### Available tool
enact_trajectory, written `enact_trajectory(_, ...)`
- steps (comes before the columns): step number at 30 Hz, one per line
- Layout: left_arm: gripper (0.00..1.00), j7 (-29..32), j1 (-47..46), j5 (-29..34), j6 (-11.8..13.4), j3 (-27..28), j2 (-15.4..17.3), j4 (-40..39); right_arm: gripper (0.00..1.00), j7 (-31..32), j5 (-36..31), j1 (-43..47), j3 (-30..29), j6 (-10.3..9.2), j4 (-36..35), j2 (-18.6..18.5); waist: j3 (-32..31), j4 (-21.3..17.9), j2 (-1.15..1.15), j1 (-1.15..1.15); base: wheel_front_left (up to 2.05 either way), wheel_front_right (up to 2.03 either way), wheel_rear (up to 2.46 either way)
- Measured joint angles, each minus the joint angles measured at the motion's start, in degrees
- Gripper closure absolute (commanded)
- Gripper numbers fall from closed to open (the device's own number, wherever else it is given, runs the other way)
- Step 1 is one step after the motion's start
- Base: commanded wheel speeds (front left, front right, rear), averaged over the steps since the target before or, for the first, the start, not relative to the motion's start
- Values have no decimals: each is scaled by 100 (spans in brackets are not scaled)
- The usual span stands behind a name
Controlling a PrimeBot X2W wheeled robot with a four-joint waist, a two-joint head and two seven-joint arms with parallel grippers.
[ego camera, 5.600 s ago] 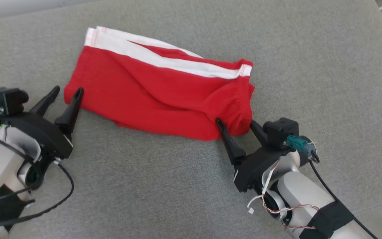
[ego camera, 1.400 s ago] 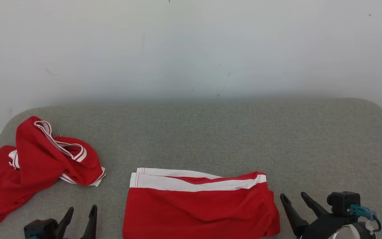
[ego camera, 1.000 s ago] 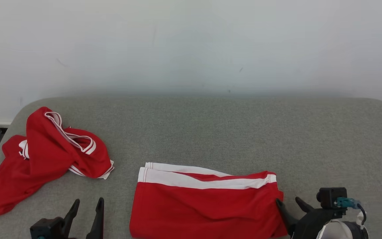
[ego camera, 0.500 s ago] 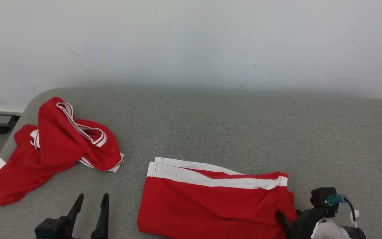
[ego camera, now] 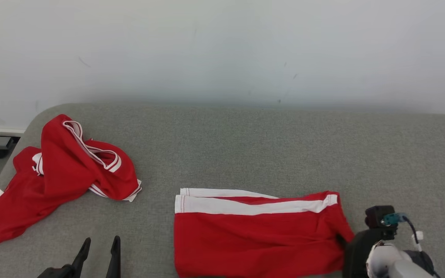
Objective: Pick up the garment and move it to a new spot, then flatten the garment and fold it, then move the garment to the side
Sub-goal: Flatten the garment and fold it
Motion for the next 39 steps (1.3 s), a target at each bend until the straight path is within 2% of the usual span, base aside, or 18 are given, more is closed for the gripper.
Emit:
enact_trajectory(7, 0, 0, 23, 41, 0, 36, -59, -93, 100, -3, -78, -119, -257, 2, 16, -669, -2, -197, 0, 0, 0, 0, 0)
enact_trajectory(12, 0, 0, 23, 83, 0, 14, -140, -134, 100, 2, -70, -120, -348, 76, -48, -817, 13, -285, 0, 0, 0, 0, 0)
enact_trajectory(13, 0, 0, 25, 83, -1, 27, -142, -134, 100, 21, -56, -124, -355, 138, -100, -820, 14, -301, 0, 0, 0, 0, 0)
enact_trajectory(16, 0, 0, 24, 85, 0, 20, -143, -134, 100, 67, 199, -124, -430, 319, -341, -781, 15, -340, 0, 0, 0, 0, 0)
enact_trajectory(20, 0, 0, 24, 85, 0, 29, -156, -129, 100, 281, 558, -141, -397, 678, -744, -548, 8, -372, 0, 0, 0, 0, 0)
enact_trajectory(25, 0, 0, 24, 85, 0, -2, -201, -125, 100, 573, 899, -185, -322, 920, -1151, -333, -10, -398, 0, 0, 0, 0, 0)
enact_trajectory(28, 0, 1, 21, 85, 0, -19, -227, -116, 100, 743, 1043, -265, -316, 983, -1336, -231, -16, -398, 0, 0, 0, 0, 0)
enact_trajectory(39, 0, 76, -46, 91, -49, -225, -415, 26, 100, 1233, 1447, -266, -231, 926, -1667, 77, -30, -195, 0, 0, 0, 0, 0)
